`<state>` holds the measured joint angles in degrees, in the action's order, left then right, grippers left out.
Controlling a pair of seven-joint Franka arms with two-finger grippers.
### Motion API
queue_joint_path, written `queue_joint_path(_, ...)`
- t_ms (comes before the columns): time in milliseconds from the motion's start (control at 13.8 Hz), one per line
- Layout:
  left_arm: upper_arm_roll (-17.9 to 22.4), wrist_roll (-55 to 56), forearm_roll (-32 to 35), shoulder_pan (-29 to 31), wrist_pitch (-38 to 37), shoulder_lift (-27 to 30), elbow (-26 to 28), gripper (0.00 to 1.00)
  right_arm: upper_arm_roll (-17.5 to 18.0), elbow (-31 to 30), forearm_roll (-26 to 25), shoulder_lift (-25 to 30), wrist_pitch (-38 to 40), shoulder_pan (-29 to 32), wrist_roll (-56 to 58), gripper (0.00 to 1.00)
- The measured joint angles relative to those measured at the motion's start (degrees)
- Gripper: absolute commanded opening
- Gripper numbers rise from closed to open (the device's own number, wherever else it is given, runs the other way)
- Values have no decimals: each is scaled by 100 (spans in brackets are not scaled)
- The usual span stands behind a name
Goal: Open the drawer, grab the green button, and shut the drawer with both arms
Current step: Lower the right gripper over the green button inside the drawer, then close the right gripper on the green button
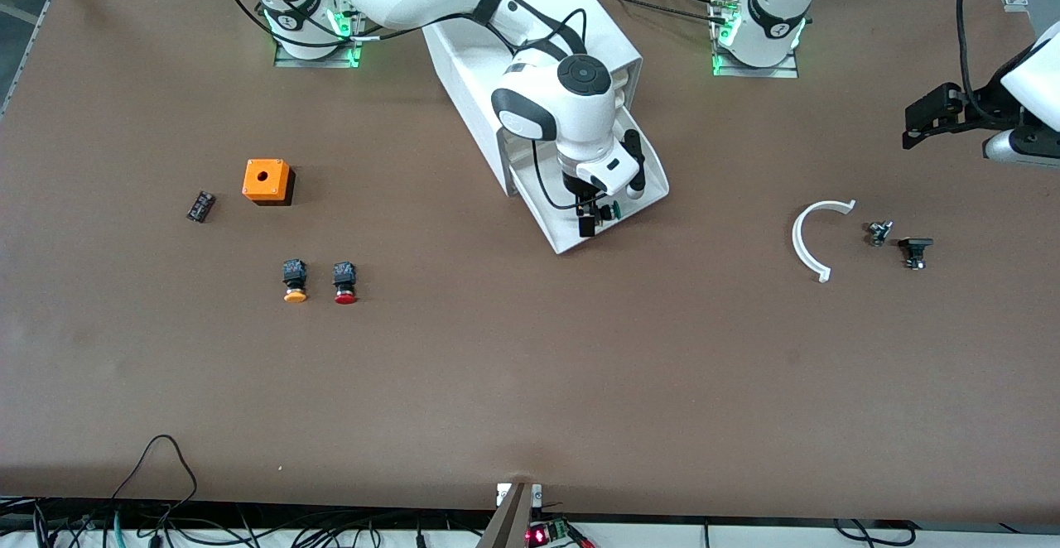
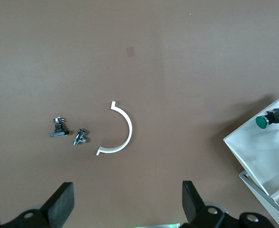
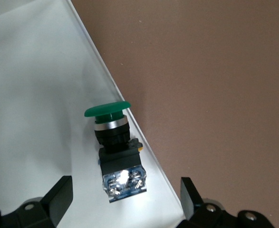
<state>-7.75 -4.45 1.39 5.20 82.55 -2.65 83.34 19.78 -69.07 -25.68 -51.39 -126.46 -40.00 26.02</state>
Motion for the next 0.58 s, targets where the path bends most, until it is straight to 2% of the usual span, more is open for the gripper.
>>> queue_joint_path(434, 4, 15, 0, 1, 68, -4, 0, 100, -6, 9, 0, -79, -195, 0, 0, 99)
queue_joint_path(578, 4, 15, 0, 1, 160, -7, 1, 100, -6, 9, 0, -98, -194, -1, 0, 89)
